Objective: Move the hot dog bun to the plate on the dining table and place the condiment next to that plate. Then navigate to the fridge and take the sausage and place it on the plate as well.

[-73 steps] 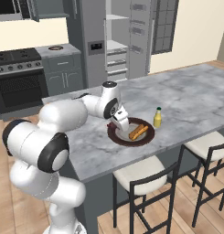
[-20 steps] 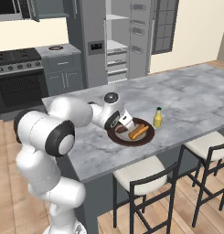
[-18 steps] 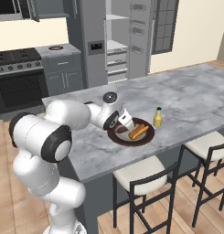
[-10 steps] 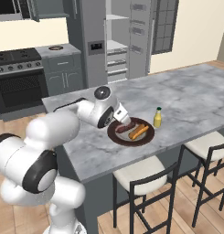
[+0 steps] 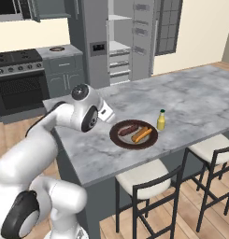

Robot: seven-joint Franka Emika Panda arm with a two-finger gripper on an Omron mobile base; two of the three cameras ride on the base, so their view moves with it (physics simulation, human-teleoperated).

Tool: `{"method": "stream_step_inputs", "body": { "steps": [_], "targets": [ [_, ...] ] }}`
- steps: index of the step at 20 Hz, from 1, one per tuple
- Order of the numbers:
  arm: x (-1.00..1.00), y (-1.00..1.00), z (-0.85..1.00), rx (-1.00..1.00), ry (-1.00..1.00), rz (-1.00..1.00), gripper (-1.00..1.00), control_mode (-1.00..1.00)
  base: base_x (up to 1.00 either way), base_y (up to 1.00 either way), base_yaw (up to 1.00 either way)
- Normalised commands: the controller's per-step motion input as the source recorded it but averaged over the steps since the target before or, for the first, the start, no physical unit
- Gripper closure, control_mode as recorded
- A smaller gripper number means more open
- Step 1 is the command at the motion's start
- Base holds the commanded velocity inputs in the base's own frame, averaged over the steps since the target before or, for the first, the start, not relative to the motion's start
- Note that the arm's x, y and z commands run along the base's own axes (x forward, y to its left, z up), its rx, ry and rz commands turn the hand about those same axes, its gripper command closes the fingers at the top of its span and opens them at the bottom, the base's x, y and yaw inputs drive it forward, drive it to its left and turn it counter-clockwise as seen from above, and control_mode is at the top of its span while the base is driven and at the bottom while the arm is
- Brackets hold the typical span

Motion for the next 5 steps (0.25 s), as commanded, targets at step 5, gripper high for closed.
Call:
{"method": "stream_step_inputs", "body": {
  "steps": [5],
  "targets": [
    [-0.61,0.31,0.77,-0.14,-0.21,0.00,-1.00,-1.00,0.00,0.00,0.00]
  ]
}}
